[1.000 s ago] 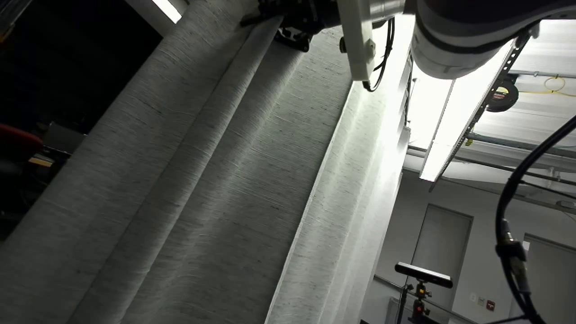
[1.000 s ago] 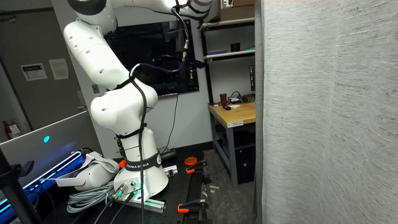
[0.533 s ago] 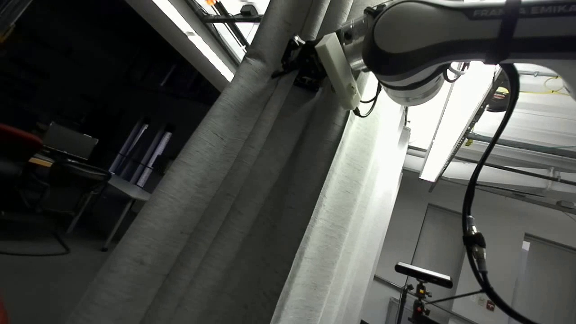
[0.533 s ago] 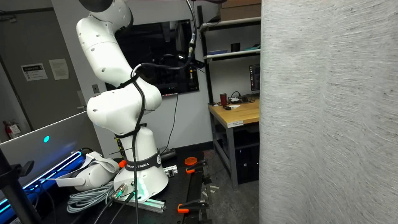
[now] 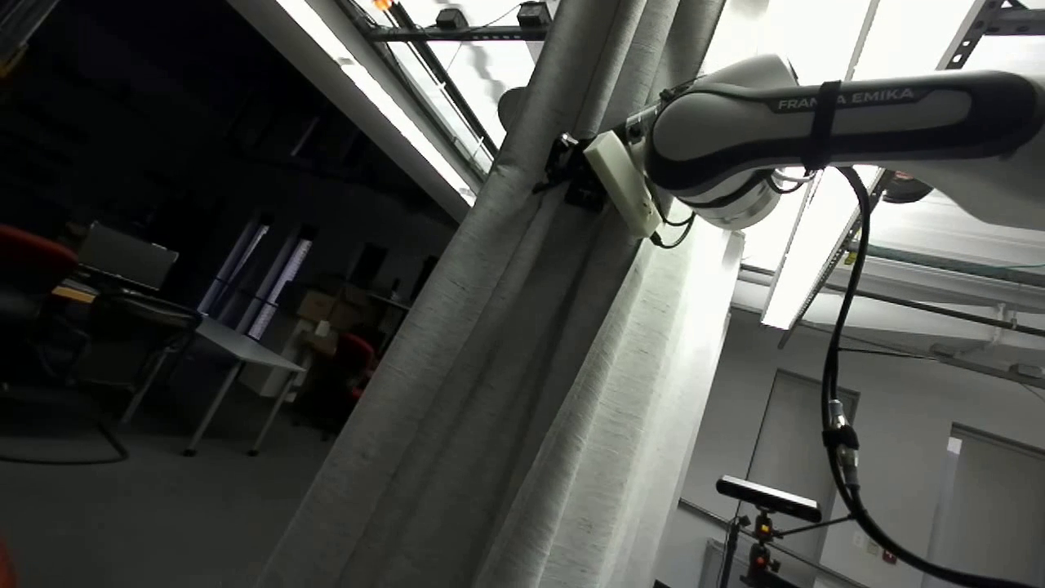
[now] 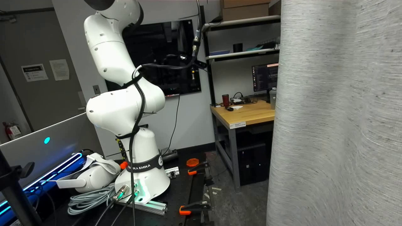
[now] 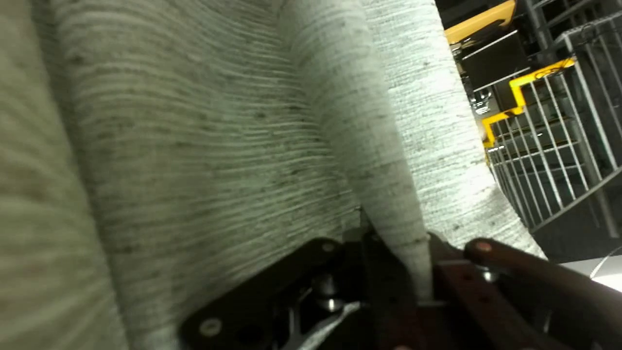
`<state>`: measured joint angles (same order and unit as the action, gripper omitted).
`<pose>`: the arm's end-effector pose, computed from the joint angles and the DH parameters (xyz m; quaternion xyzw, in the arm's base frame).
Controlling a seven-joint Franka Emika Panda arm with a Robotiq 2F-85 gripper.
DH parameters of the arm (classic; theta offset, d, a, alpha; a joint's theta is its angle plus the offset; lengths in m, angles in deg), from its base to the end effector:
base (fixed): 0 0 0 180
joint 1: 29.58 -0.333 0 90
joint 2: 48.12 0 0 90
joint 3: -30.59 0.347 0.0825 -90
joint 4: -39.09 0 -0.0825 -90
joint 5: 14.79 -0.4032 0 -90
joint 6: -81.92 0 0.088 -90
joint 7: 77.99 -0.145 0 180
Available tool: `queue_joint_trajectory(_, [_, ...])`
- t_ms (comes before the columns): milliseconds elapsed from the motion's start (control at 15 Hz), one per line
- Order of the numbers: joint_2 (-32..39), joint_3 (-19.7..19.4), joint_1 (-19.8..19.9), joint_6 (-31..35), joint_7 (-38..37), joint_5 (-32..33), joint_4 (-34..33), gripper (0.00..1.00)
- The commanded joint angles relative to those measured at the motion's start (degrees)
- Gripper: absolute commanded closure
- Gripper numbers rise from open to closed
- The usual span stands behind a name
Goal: Move the curtain to the right
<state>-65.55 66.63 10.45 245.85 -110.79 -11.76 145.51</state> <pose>0.5712 0.0315 0.7872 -0.7832 0.1981 -0.5874 0.0488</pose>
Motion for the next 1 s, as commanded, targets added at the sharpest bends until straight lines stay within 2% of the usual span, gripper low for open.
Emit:
queue_joint_trajectory(0, [2.6, -0.3, 4.4, -1.7, -1.0, 2.2, 3.2, 0.99])
queue_joint_trajectory(267, [2.9, -1.2, 7.5, -1.5, -0.4, 1.4, 3.0, 0.99])
queue_joint_trajectory(600, [2.6, -4.1, 9.1, -1.0, -0.2, 0.7, 3.7, 0.99])
queue_joint_trajectory(800, [3.4, -4.8, 8.4, -0.3, -0.4, -0.7, 4.8, 0.99])
queue_joint_trajectory(867, [3.0, -4.8, 6.7, -0.3, -0.1, -2.3, 5.1, 0.99])
queue_joint_trajectory(933, [1.3, -4.4, 7.7, 1.2, 0.0, -0.7, 0.0, 0.96])
